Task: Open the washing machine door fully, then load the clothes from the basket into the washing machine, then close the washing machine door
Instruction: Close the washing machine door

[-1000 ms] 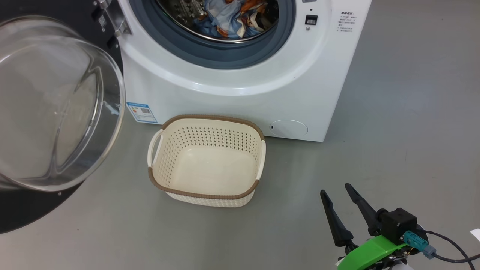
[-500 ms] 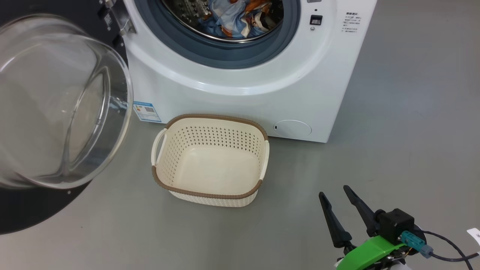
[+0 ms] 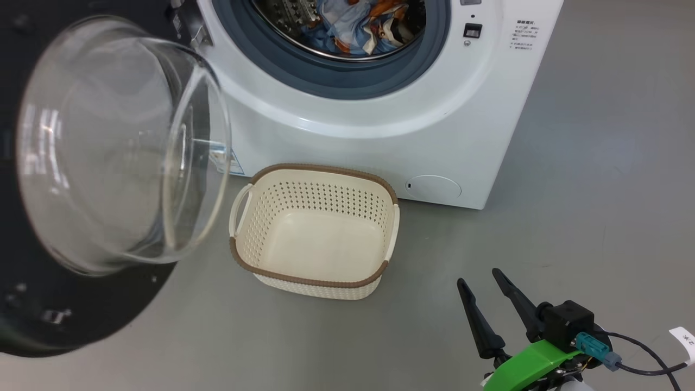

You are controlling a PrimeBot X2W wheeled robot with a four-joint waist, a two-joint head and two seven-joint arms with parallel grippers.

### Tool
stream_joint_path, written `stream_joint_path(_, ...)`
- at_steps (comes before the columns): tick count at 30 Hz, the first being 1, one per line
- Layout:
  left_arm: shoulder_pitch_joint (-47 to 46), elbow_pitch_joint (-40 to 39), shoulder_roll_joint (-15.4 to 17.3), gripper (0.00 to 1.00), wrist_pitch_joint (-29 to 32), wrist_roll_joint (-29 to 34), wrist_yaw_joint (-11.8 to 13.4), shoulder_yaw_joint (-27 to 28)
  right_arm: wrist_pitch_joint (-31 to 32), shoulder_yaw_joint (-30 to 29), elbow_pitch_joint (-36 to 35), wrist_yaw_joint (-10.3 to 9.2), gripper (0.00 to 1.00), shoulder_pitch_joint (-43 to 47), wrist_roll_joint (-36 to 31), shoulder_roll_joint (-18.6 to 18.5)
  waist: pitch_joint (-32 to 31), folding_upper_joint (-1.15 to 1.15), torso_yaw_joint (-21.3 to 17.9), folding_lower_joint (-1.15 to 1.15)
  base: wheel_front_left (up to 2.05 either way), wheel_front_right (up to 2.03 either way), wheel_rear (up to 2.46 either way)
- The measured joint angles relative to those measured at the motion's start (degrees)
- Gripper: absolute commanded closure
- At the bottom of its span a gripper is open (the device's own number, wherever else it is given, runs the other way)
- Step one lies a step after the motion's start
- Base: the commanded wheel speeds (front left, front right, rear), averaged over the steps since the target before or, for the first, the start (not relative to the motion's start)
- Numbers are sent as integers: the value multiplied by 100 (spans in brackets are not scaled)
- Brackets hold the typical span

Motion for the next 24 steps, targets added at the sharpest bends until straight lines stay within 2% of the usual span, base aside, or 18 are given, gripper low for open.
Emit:
stream_joint_path(3, 176, -265, -240, 100, 277, -134, 12, -105, 0, 0, 9, 0, 0, 1, 27, 1, -29, 0, 12, 0, 0, 0, 0)
stream_joint_path(7, 554, -798, -286, 100, 650, -278, 145, -140, 0, 2, 32, 0, 0, 3, 34, 5, -72, 0, 33, 0, 0, 0, 0)
stream_joint_path(19, 1349, -2276, -826, 100, 1649, -684, 782, -593, 0, 114, 79, 0, 0, 9, 81, 18, -144, 0, -1, 0, 0, 0, 0)
stream_joint_path(24, 1670, -2915, -1145, 100, 1965, -867, 921, -866, 0, 135, 89, 0, 0, 9, 85, 23, -132, 0, -109, 0, 0, 0, 0)
